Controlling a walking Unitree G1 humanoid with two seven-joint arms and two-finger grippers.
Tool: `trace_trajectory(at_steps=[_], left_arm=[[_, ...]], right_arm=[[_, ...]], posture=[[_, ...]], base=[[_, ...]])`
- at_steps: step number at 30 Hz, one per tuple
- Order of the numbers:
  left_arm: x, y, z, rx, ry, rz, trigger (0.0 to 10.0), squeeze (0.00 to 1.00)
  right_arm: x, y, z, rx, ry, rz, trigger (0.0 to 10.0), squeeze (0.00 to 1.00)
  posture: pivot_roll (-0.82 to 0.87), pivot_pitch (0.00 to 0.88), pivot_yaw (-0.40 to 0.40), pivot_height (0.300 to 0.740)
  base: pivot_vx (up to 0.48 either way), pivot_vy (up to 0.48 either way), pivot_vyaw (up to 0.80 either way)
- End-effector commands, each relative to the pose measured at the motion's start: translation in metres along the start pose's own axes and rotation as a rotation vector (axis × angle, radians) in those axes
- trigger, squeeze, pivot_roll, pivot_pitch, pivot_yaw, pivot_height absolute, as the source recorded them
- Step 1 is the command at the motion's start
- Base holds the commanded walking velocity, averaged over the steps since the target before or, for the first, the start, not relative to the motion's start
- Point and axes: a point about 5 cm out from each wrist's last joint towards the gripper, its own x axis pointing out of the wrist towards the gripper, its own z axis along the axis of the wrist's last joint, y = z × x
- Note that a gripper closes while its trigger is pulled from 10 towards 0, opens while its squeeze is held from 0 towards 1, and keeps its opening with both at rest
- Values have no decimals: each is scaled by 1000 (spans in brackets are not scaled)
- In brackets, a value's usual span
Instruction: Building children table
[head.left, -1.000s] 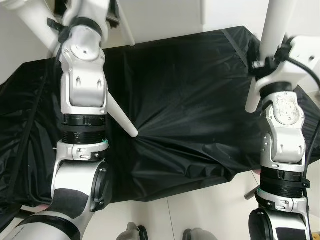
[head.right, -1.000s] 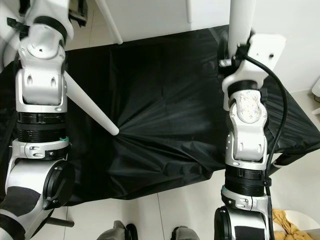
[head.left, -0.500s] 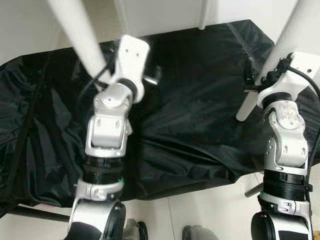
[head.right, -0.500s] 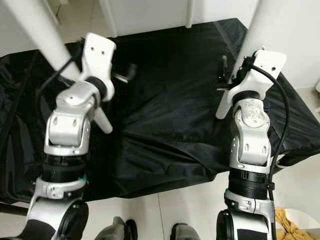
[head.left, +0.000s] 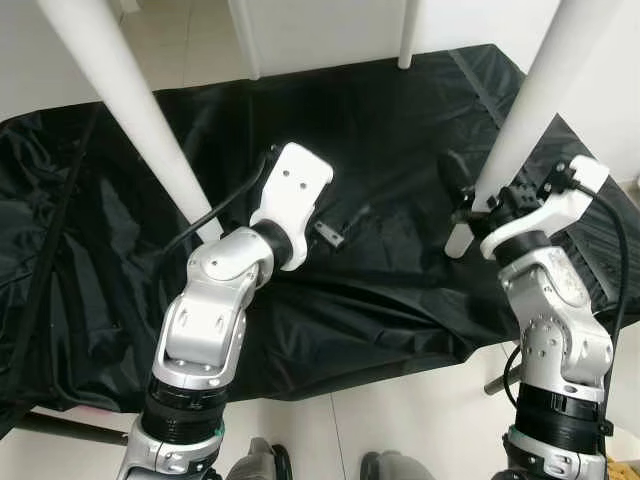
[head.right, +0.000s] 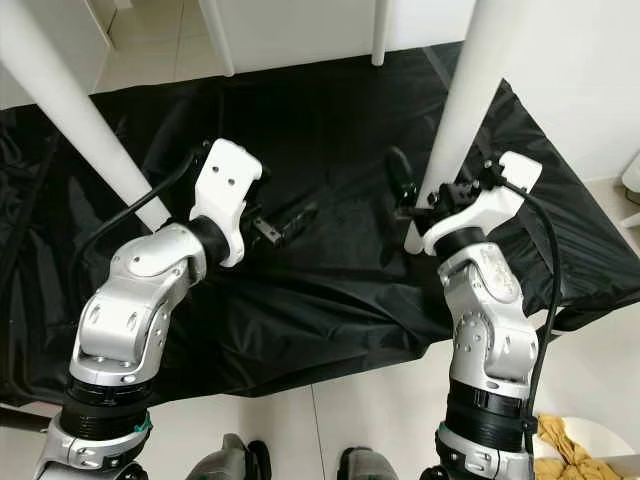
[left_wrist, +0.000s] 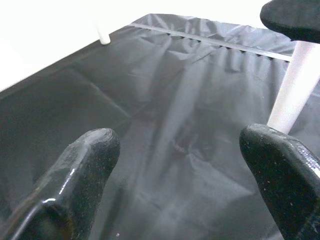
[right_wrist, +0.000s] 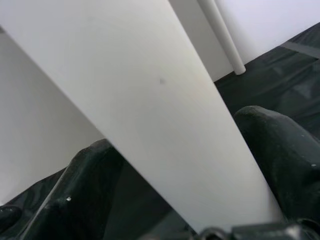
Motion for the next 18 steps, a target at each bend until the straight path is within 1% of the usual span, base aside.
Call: trace_trajectory(at_steps=[1, 4, 6, 8, 9, 12, 16, 18], left_arm=[[-6, -3, -6, 20, 8, -30, 10000, 0], [-9, -5, -11, 32, 16, -40, 10000, 0], [-14, -6, -15, 43, 16, -51, 10000, 0], [-15, -6, -15, 48, 14, -52, 10000, 0], [-17, -5, -16, 31, 13, -48, 10000, 0], [-19, -3, -18, 15, 18, -43, 10000, 0], [-20, -1, -20, 16, 24, -27, 10000, 0], [-21, 1, -21, 19, 22, -21, 10000, 0]], right_arm=[[-5, 8, -6, 30, -4, 56, 10000, 0], [-9, 7, -7, 29, -16, 52, 10000, 0], [-15, -1, -10, 44, -45, -3, 10000, 0], [-16, -3, -10, 48, -52, -19, 10000, 0], [-18, -4, -10, 56, -66, -26, 10000, 0], [-22, -3, -7, 82, -96, -37, 10000, 0], [-25, -3, -2, 63, -120, -51, 10000, 0], [-29, 4, 5, 58, -152, -32, 10000, 0]], posture=[[-28, 126, 59, 740], [-26, 125, 60, 740], [-26, 124, 65, 740], [-26, 124, 66, 740], [-28, 124, 72, 740], [-27, 122, 76, 740], [-30, 120, 83, 740], [-34, 118, 94, 740]], base=[[0, 0, 0], [0, 0, 0], [0, 0, 0], [0, 0, 0], [0, 0, 0], [0, 0, 0], [0, 0, 0], [0, 0, 0]])
